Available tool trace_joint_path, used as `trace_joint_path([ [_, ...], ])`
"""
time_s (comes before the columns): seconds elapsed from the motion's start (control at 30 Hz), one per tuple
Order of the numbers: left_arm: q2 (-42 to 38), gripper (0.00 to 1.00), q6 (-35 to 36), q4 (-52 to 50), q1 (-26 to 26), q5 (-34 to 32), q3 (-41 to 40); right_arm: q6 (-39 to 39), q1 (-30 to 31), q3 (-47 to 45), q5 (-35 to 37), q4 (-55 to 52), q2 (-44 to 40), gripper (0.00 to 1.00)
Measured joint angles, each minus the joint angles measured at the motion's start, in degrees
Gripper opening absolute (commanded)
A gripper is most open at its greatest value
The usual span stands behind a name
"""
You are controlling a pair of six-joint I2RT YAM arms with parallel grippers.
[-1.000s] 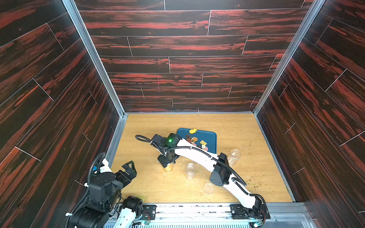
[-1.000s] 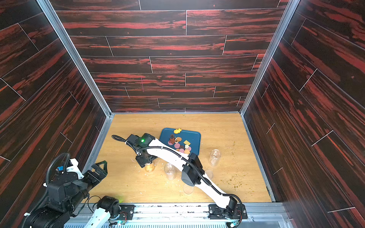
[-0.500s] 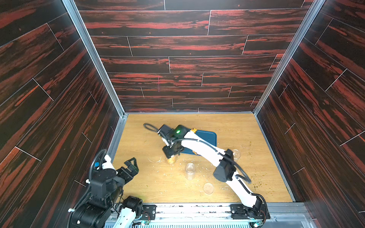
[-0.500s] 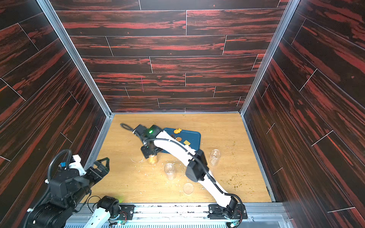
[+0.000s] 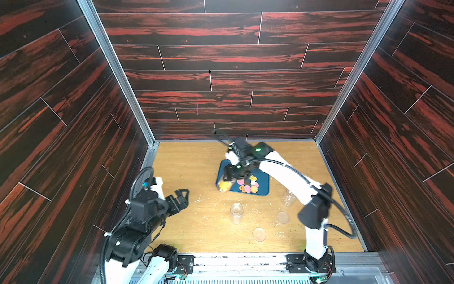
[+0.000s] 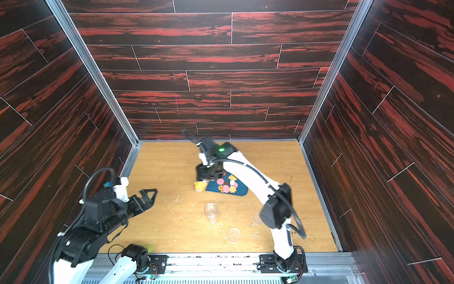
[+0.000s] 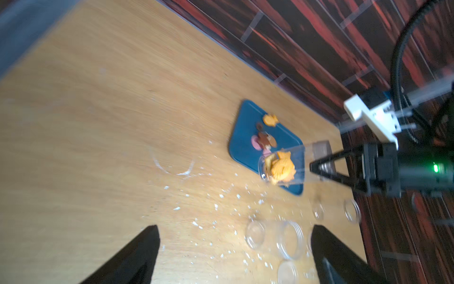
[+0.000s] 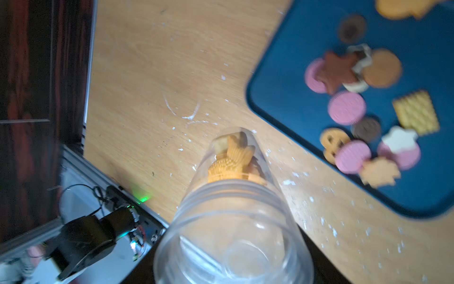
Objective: Pour the cookies out of the jar
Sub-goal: Pick up the jar from the center of the board.
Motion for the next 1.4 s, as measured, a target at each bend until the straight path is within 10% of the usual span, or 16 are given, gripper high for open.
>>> trace_joint_path([
  [0.4,5.3,1.0,7.7,10.9,0.0,15.1,-1.8,6.3,-10.4,-19.9,-12.0,7.7,-19.1,0.57],
  [0.77,3.8,1.0,32.0,16.1,-0.9,25.3,-1.1,7.5,-11.1,-19.9,-17.5,7.8,-21.1,0.56],
  [1.4,20.1,1.0,64.0,8.6,-14.3,19.3,6.8,6.7,-6.7,-10.0,-23.8,6.1,-18.8,0.54],
])
